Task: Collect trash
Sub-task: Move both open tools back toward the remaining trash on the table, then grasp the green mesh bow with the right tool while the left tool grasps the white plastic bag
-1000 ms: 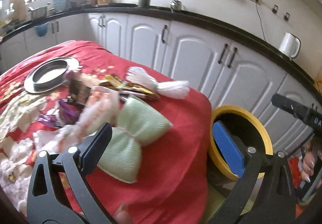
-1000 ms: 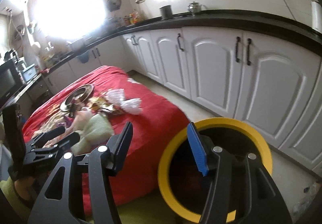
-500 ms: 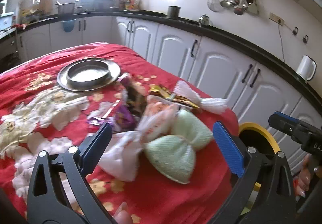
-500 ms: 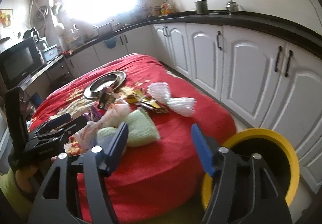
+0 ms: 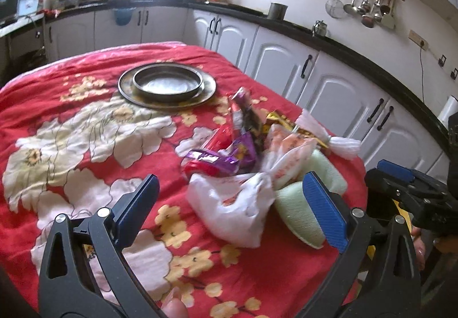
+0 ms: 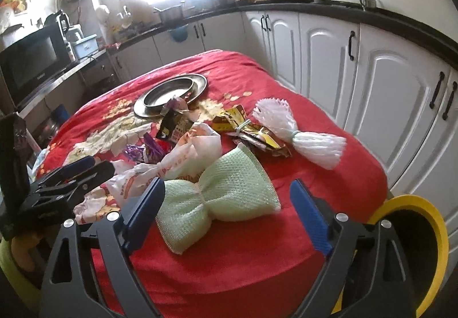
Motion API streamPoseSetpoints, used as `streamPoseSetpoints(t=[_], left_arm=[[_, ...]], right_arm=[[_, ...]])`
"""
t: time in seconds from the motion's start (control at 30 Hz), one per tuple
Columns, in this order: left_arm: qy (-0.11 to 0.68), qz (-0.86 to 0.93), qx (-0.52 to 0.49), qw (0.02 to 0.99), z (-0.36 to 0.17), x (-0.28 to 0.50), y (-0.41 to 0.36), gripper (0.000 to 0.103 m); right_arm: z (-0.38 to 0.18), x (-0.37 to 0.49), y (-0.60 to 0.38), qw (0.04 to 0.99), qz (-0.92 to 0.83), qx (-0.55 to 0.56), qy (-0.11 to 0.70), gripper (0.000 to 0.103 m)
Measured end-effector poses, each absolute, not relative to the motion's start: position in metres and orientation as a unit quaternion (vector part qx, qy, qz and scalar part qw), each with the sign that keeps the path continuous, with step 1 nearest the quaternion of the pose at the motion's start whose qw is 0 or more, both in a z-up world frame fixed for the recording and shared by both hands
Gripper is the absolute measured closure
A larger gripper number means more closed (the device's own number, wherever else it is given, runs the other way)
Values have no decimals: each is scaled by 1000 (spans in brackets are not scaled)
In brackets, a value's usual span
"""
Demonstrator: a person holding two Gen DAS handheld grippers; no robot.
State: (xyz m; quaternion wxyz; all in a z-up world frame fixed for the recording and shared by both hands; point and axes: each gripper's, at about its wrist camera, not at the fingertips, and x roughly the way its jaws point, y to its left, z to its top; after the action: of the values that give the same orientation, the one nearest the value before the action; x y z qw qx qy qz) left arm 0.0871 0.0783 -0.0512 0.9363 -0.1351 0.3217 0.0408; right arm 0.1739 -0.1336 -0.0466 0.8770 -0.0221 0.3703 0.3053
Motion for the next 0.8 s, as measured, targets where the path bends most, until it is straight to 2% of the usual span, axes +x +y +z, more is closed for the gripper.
streamPoseSetpoints(t=[0.7,0.8], left_arm=[[373,12,-220,901,-100,101,102,11],[372,10,-221,901,-101,101,101,12]], right_arm=[[-109,214,-115,825,349,-1,444,14],[-111,212,-118,821,355,14,447,18]])
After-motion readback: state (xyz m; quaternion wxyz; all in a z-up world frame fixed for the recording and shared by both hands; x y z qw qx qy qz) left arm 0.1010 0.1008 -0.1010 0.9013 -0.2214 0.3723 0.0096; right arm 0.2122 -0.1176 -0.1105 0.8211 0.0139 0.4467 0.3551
